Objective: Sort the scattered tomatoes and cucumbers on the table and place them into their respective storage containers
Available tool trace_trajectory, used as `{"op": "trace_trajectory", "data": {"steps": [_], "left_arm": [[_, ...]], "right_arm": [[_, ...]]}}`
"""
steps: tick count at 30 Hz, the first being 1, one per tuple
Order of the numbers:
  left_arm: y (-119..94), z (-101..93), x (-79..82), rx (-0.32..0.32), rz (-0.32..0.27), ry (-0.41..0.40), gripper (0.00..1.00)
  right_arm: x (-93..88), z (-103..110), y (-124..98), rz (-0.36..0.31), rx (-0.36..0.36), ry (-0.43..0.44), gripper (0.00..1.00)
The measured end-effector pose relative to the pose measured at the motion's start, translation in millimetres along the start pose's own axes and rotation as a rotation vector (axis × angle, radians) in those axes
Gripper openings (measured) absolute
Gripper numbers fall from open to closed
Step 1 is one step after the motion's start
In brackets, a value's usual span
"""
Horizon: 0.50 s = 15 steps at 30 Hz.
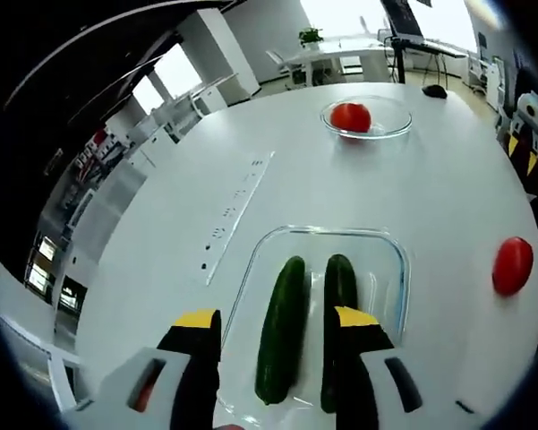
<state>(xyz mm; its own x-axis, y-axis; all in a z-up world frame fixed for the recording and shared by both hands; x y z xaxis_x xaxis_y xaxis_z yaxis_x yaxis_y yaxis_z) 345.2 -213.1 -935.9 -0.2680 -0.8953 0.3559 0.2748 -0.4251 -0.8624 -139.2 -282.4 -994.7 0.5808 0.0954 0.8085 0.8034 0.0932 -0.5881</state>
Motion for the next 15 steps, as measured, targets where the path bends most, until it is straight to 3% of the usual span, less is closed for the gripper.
{"op": "trace_trajectory", "data": {"steps": [6, 15], "left_arm": [[-6, -14.6, -5.4, -0.052, 0.029, -0.004, 0.53], [-15, -19.4, -10.9, -0.054, 0.031, -0.043, 0.60]], "right_arm": [[3.1, 5, 0, -0.008, 0.006, -0.018, 0.28], [6.3, 12, -1, -0.020, 0.009, -0.045, 0.28]]}}
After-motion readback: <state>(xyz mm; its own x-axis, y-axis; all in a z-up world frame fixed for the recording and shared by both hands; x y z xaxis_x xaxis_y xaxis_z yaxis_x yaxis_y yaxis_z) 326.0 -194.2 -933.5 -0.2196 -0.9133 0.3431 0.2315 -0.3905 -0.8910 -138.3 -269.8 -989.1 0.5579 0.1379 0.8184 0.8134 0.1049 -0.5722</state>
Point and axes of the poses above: the point that each gripper's makers call its tool centre point, and the gripper's own axes: y roughly forward along the fingers, z roughly to its left, x roughly out of its top, the point moved 5 cm from there along -y, roughly backward along the fingers, and after that the axes turned 15 degrees about z, right-handed, at the moved point
